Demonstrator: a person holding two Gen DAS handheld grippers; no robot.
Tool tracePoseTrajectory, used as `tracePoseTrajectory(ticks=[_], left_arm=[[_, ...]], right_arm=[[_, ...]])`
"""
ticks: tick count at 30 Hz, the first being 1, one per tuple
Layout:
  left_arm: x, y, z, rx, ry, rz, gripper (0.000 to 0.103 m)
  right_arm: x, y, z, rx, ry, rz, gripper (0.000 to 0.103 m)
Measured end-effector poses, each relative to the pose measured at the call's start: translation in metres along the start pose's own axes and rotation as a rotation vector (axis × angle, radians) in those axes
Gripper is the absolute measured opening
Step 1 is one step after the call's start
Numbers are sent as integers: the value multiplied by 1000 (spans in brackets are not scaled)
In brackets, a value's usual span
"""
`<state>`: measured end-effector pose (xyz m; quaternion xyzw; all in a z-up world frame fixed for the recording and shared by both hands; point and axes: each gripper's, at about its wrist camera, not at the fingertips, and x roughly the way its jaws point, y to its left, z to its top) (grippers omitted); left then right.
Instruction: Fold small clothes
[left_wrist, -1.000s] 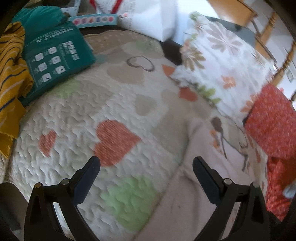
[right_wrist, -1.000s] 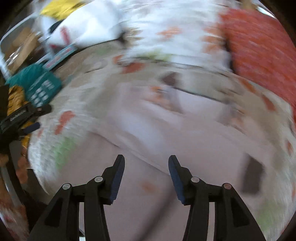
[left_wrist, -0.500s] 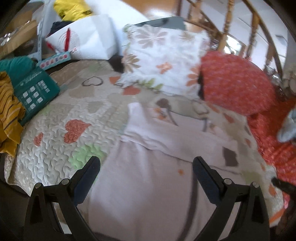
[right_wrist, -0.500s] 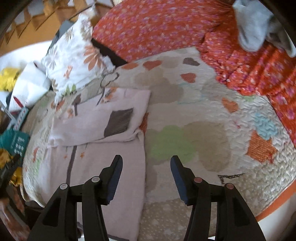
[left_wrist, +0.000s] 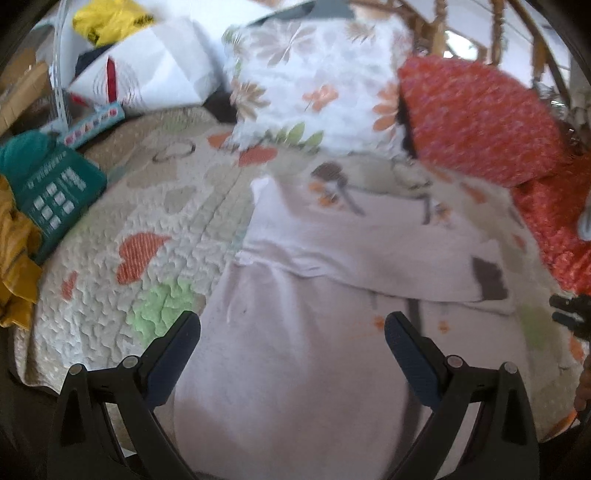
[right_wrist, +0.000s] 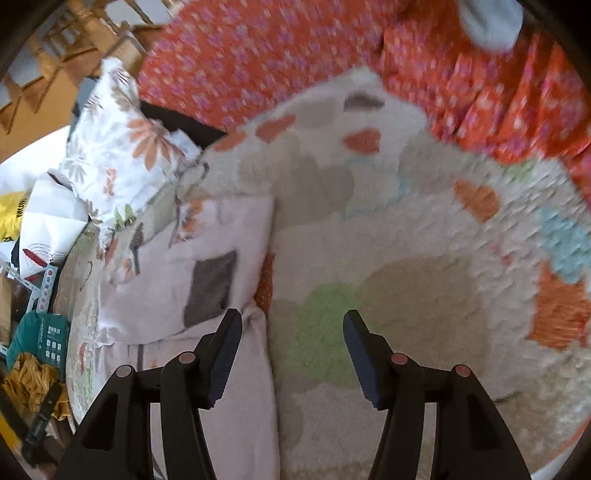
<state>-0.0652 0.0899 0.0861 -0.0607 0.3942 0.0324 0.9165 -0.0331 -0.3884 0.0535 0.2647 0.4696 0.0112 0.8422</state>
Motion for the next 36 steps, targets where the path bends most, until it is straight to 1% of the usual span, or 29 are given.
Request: tracePoseTrajectory(ticks=[1,4,5,8,10,11,12,13,14,16,18,19,20,21,22,23,24,25,26,28,29,30,31,33,36], left_arm=[[8,6,2,-16,11,0,100],[26,25,10,-58,21,7,100],[30,31,13,-70,25,13,100],[39,49,25,-111,30,25,100],[45,61,32,-145,41,20,100],[48,68,37,-164,48,18,100],[50,74,40,-177,50,20,100],[53,80,44,-181,46,28,100],[54,83,46,-178,38,39,100],[59,89,46,-162,29,70,100],[65,91,44,-148,47,77,100],[68,90,42,-142,59,64,100],[70,88,40,-126,70,51,100],[72,85,38,-101,83,41,100],[75,82,34,-68,103,36,100],[78,81,30,-42,126,34,100],[81,81,26,-28,150,27,100],[83,83,21,-28,172,12,100],[86,87,17,-39,198,-11,100],[96,98,5,-88,279,-78,100],[95,101,0,-105,282,-97,100],[87,101,-4,-101,256,-116,100],[84,101,-7,-102,262,-141,100],[72,100,-18,-121,257,-205,99],[56,98,-35,-148,269,-286,88]], right_arm=[[10,-1,0,7,22,14,62],[41,4,5,26,86,96,62],[49,7,8,20,95,106,62],[70,19,18,-8,99,104,62],[91,27,26,-17,112,100,61],[100,29,27,-10,124,121,56],[106,30,28,-7,132,136,23],[112,35,28,-15,153,160,10],[113,36,28,-17,162,163,10],[108,39,30,-49,132,101,7],[106,37,31,-83,105,-4,7],[103,37,31,-111,76,-87,8],[100,36,30,-118,58,-131,10],[98,33,31,-102,58,-107,11],[96,28,30,-64,83,-26,14],[96,23,28,-34,115,36,18],[96,20,25,-16,129,60,28],[94,18,20,-4,133,67,32],[91,14,13,17,135,89,32],[86,7,2,61,139,135,32],[82,2,-6,92,148,170,32],[79,0,-11,106,155,191,33],[76,-4,-17,124,166,219,33],[72,-7,-28,149,181,259,33],[66,-12,-54,190,192,324,33]])
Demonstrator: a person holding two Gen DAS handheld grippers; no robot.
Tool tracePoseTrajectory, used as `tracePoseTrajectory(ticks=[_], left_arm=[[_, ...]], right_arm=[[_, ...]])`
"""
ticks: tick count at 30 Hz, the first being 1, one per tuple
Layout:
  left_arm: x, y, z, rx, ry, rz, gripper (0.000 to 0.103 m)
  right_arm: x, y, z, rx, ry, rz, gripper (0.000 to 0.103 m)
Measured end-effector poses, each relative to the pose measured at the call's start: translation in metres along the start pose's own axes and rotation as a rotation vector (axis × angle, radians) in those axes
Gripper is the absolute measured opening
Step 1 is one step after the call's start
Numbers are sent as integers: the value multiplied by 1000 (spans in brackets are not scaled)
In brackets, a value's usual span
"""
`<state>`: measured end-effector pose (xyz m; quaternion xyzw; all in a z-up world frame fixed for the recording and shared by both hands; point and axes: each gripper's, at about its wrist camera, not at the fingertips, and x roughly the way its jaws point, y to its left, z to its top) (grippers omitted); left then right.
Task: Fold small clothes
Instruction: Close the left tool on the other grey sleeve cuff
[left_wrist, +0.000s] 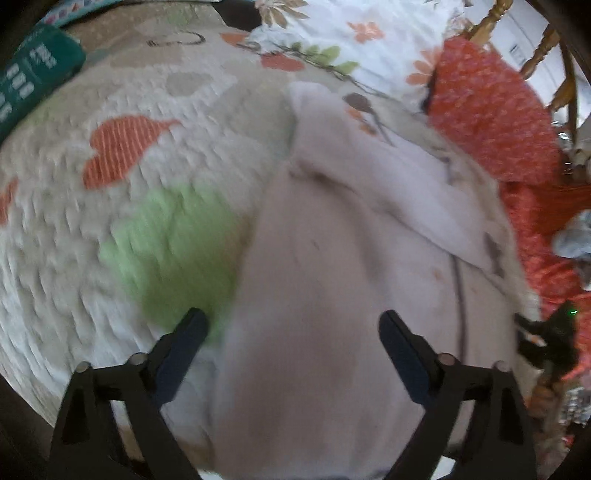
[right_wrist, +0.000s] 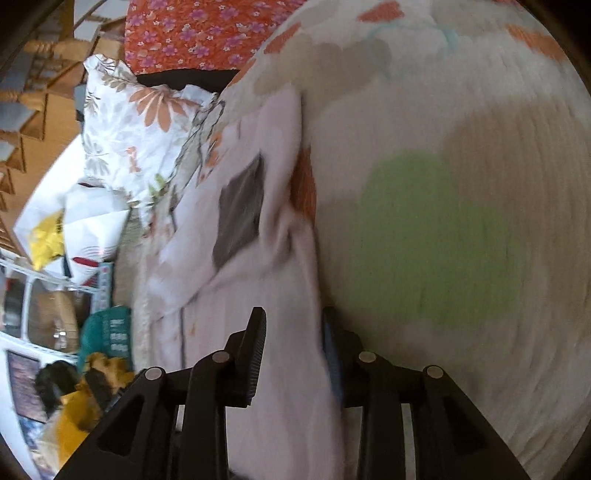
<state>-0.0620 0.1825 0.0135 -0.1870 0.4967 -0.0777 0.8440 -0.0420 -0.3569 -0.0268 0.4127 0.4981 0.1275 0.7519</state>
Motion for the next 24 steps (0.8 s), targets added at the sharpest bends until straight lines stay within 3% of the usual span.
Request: tracePoseTrajectory(ticks=[2,6,11,15,24], left_arm=[[-4,0,-13,-20,26,-79,77],[-7,2,-35,-36,30,-117,69],[-8,13,-57,-103,57,-182,69],[-9,15,-75,-121,73,-188,69],[2,18,-108,-177,162,-159,69]], right_arm=[[-2,-4,-18,20,15,48,33],[0,-13,-52,77,61,153,33],[-1,-18,-89,104,107,221,33],[3,-15,-115,94,150,230,33],[7,1,-153,3,180,157,33]])
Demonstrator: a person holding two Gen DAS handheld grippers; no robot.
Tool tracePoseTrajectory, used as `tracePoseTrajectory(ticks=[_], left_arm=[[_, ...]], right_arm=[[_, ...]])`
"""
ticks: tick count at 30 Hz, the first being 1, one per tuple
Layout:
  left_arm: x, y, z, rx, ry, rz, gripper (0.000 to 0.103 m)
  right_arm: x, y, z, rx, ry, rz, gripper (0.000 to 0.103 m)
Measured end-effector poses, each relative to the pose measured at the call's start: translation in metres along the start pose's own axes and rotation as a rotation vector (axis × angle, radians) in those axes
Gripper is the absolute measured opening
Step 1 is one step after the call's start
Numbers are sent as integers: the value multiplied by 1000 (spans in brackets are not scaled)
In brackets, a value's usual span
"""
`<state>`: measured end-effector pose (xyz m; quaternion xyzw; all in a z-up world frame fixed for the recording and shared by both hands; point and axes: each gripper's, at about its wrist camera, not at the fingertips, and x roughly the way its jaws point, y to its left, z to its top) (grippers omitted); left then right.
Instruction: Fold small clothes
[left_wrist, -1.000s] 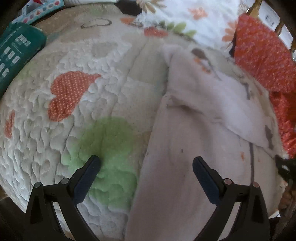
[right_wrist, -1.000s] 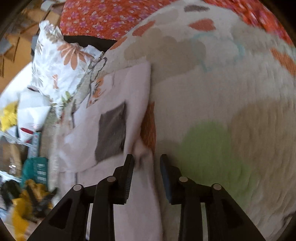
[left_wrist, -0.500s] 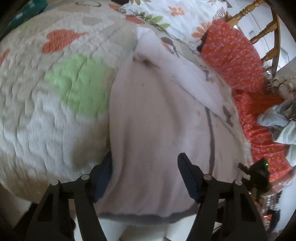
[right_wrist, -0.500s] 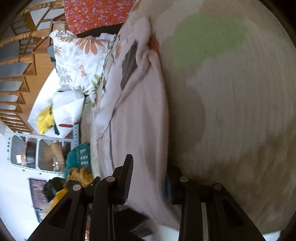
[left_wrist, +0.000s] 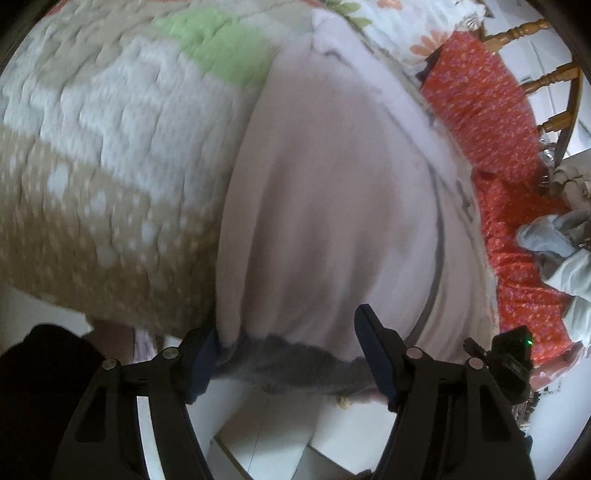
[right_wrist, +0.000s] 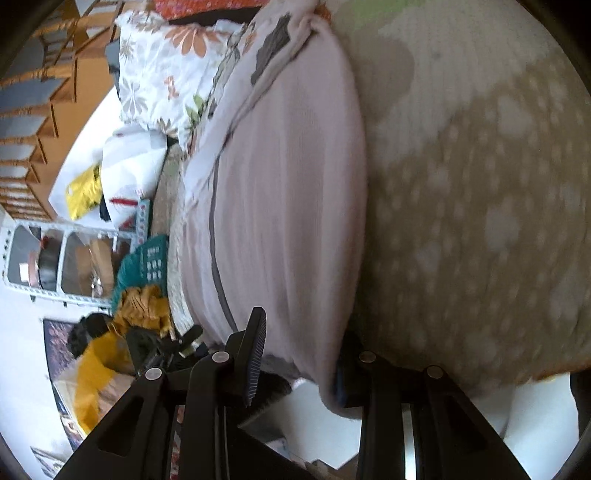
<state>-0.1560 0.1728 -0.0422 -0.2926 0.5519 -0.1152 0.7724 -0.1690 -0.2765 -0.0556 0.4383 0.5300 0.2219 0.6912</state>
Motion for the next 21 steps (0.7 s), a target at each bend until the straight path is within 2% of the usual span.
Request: tracePoseTrajectory(ticks=[5,6,7,8,9,10,11,13,15,16,21], left_arm=[[16,-3,-10,-2,73,27,69],[18,-2,-13,-9,84,28,62],[20,-1,-15,-15,94,34,47],[21,0,-17,-21,102,48,39],[21,2,-20,-39,105,58,22],[20,4,-21,-55,104,55,12],[17,6,-23,-81,93,40,12],[5,10,-26,-106,61,29,10],[-13,11,-30,-116,14,-10,10],[-25,9,-33,-120,-21,-46,10],[-65,3,-37,-133,-116,-135,10]], right_arm=[[17,1,-20,-21,57,-32,33],[20,2,-22,-25,65,-42,33],[22,2,-24,-32,72,-54,33],[26,3,-28,-46,78,-75,33],[28,5,-31,-55,79,-89,33],[31,7,-33,-68,82,-104,30],[33,9,-36,-80,85,-125,25],[35,11,-40,-90,86,-154,6],[30,13,-42,-93,74,-154,5],[24,16,-43,-96,62,-139,5],[-16,34,-46,-118,-12,-41,5]])
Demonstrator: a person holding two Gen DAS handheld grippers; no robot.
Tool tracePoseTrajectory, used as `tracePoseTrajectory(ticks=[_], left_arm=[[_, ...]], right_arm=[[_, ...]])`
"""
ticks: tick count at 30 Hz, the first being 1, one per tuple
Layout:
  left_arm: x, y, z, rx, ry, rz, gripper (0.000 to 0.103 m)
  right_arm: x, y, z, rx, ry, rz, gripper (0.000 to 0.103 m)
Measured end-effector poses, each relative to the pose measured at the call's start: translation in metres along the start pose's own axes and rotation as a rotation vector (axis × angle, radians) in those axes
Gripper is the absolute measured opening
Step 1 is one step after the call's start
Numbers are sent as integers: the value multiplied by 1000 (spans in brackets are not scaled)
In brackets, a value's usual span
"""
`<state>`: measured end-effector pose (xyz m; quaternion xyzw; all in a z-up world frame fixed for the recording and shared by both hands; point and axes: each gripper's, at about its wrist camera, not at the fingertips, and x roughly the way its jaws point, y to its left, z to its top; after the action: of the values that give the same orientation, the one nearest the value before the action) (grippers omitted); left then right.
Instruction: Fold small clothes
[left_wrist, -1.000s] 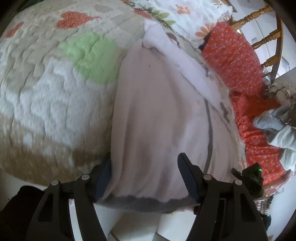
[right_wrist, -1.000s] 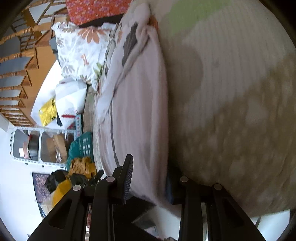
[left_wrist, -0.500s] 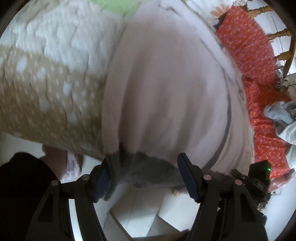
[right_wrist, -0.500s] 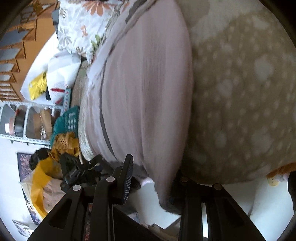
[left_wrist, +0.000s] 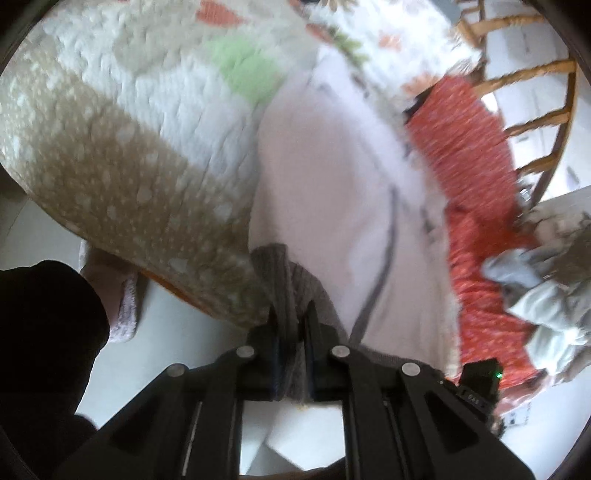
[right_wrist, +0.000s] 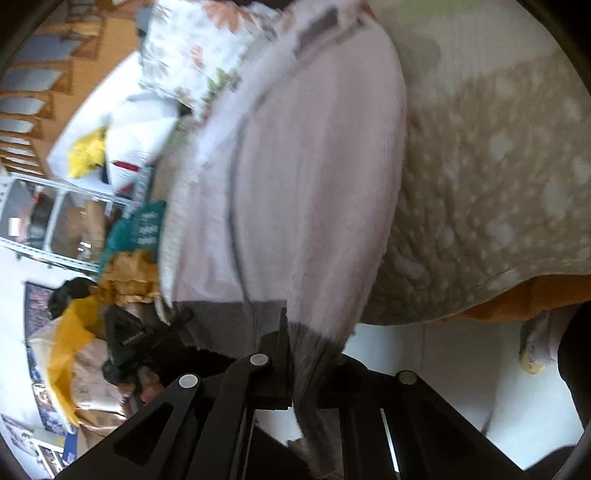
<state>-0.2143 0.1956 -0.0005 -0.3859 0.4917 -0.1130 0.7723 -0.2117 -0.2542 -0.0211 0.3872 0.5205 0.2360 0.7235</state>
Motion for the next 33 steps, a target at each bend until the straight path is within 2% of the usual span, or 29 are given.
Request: tracePoseTrajectory(ticks=[3,5,7,11,15,19,22,24,26,27,28,29,30,31,33], left_arm=[[-9,-13,20,-8,-32,-61,10],[-10,-28,46,10,-50,-71,10],[-4,-49,76,35,-73,-79,10],[29,-91,144,81,-113,-65,10],[86,-114,213,62,-107,-43,10],[130,-117,255,52,-99,1,10],[155,-114,274,31,-71,18,10],[163,-115,285,28,-76,19,11],[166,-118,299,31,-116,20,19],[166,-121,306,35,-152,32,34],[162,-122,310,34,-191,48,52],[158,-123,314,27,-230,64,58],[155,-123,317,16,-255,72,64],[152,-123,319,5,-260,74,66],[149,-123,322,1,-240,65,66]], right_arm=[[-22,11,15,0,-46,53,5],[-31,18,30,-8,-64,65,5],[-38,27,56,-16,-84,72,5],[-40,46,129,-21,-143,72,5],[-26,54,194,7,-187,42,5],[5,49,258,47,-180,-12,5],[24,43,289,64,-172,-50,6],[34,30,309,86,-170,-28,8],[42,15,326,137,-172,29,8],[45,8,333,164,-171,49,12],[47,1,342,192,-174,64,22],[47,-2,347,205,-182,63,30],[46,-8,354,222,-210,55,48],[44,-10,358,231,-237,50,61],[38,-18,366,249,-286,50,65]])
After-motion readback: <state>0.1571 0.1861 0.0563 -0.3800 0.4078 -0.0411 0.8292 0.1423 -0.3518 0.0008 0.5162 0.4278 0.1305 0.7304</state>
